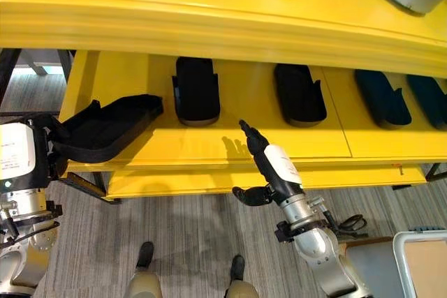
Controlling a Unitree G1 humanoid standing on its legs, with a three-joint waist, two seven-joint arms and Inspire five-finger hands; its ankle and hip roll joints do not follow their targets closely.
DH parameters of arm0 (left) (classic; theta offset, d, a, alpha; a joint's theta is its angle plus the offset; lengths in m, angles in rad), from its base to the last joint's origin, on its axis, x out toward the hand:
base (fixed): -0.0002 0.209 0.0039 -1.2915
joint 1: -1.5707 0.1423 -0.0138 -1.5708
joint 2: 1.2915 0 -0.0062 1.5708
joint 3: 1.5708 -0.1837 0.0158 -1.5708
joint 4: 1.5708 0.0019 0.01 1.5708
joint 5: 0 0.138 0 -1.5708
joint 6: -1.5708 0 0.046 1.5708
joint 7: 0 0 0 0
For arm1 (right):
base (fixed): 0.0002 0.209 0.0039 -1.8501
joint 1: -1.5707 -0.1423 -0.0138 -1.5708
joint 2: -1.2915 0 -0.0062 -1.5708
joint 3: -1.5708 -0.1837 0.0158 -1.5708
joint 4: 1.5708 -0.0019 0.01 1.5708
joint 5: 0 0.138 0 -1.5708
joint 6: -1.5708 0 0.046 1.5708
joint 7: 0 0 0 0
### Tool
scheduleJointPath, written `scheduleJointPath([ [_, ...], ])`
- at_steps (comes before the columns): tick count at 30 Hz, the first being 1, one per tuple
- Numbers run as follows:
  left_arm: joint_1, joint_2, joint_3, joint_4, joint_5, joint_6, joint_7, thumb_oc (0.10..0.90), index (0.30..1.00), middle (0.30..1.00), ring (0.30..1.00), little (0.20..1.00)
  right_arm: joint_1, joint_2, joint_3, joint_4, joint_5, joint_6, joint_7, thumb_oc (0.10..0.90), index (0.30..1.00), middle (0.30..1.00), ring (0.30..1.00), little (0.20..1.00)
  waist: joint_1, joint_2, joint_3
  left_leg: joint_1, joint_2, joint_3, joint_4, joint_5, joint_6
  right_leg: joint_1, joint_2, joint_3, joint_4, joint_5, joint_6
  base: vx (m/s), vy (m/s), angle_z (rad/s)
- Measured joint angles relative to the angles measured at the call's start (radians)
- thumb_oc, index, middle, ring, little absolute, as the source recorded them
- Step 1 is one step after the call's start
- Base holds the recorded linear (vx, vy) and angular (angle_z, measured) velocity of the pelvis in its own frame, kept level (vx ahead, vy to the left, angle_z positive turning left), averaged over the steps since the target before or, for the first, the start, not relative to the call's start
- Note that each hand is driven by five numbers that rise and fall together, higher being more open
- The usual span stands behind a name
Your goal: Move parts from the plastic box to the shelf.
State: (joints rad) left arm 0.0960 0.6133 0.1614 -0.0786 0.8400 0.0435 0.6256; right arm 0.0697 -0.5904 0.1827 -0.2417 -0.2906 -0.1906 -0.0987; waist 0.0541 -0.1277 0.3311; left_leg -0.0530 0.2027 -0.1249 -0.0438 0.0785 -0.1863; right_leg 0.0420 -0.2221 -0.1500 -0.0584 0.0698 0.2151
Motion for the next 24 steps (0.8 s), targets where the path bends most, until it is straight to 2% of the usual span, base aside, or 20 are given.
scheduleJointPath([
  [6,0.007,0.000,0.010,0.012,-0.001,0.004,0.000,0.400,0.300,0.300,0.300,0.300,-0.002,-0.012,-0.001,0.000,0.020,0.000,0.003,0.900,1.000,1.000,1.000,1.000,0.002,0.002,0.001,0.001,0.034,-0.007,0.000,0.001,-0.003,-0.001,0.034,-0.003,0.010,-0.007,-0.012,-0.02,-0.057,0.00],
  [11,0.005,0.000,0.073,0.019,-0.001,0.025,0.002,0.400,0.300,0.300,0.300,0.300,-0.001,-0.012,-0.001,-0.001,0.020,-0.001,0.004,0.900,1.000,1.000,1.000,1.000,0.000,0.003,0.002,-0.012,0.052,-0.019,0.000,0.002,-0.003,-0.019,0.052,-0.005,0.034,-0.017,-0.024,-0.03,-0.021,0.03],
  [14,0.000,0.000,0.081,0.037,-0.002,0.045,0.020,0.400,0.300,0.300,0.300,0.300,0.000,-0.012,-0.001,-0.001,0.020,-0.001,0.007,0.900,1.000,1.000,1.000,1.000,0.001,0.004,0.002,-0.029,0.055,-0.024,0.002,0.009,-0.014,-0.038,0.055,-0.005,0.045,-0.019,-0.026,-0.04,-0.013,0.01],
  [24,-0.031,0.000,0.082,0.083,-0.013,0.088,0.037,0.400,0.300,0.300,0.300,0.300,-0.002,-0.028,-0.001,-0.001,0.020,-0.002,0.022,0.900,1.000,1.000,1.000,1.000,-0.001,0.002,0.002,-0.038,0.064,-0.023,0.002,0.009,-0.015,-0.063,0.062,-0.003,0.072,-0.027,-0.027,-0.01,-0.007,0.00],
])
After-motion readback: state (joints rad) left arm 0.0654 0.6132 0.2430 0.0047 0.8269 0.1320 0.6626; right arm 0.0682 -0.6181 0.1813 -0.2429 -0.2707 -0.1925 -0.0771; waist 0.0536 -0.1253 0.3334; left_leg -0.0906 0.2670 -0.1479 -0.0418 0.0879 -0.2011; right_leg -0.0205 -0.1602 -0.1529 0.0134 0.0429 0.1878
